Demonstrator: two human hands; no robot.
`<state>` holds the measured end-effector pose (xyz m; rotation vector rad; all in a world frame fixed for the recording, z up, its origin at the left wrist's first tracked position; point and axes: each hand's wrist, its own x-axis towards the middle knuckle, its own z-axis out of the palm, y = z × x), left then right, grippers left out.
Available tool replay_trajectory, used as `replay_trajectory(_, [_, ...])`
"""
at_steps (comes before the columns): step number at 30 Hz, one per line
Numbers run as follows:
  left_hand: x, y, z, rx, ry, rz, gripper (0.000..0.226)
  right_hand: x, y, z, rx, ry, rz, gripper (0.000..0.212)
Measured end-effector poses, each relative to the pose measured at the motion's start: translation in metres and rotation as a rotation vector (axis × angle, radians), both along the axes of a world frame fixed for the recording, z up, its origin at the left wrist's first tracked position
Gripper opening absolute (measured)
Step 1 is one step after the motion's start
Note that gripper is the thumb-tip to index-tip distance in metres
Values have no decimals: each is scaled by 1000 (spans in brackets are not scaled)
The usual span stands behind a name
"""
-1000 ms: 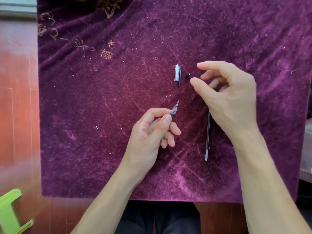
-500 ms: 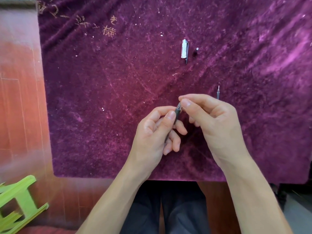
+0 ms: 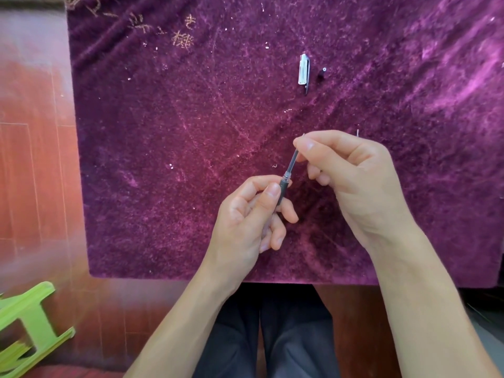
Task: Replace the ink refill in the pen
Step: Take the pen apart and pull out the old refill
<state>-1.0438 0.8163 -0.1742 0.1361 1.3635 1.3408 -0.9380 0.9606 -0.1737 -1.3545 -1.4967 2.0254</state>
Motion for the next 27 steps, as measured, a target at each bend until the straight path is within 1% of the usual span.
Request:
replay_trajectory(6, [-3, -7, -1, 12, 16, -10, 24, -15, 10, 3, 4, -15, -51, 11])
replay_trajectory(18, [-9, -20, -2, -22, -7, -2, 27, -41, 27, 8, 57, 24, -164, 13])
replay_trajectory(27, [-15, -24, -2, -45, 36, -6, 25, -38, 39, 12, 104, 22, -195, 12])
